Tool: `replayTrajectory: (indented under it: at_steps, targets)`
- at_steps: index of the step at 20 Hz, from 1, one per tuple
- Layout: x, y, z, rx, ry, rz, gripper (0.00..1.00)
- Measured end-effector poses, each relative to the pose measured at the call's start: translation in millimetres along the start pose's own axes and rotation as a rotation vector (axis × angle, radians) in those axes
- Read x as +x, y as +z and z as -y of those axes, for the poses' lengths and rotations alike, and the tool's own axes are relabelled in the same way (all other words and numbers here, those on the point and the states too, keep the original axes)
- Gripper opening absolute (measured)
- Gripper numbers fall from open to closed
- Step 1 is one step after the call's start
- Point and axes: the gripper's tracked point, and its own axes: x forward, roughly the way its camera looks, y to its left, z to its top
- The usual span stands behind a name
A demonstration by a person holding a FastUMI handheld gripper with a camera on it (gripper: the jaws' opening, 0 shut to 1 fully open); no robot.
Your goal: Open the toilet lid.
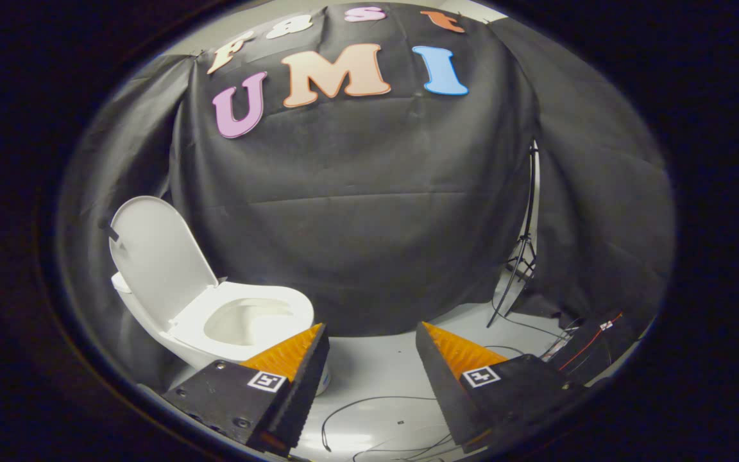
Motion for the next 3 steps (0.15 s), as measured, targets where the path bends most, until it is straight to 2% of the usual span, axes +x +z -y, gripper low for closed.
replayTrajectory:
  at_steps: [3]
  targets:
    - [-3.6, 6.7, 12.5, 0.014, -0.011, 0.016, 0.85]
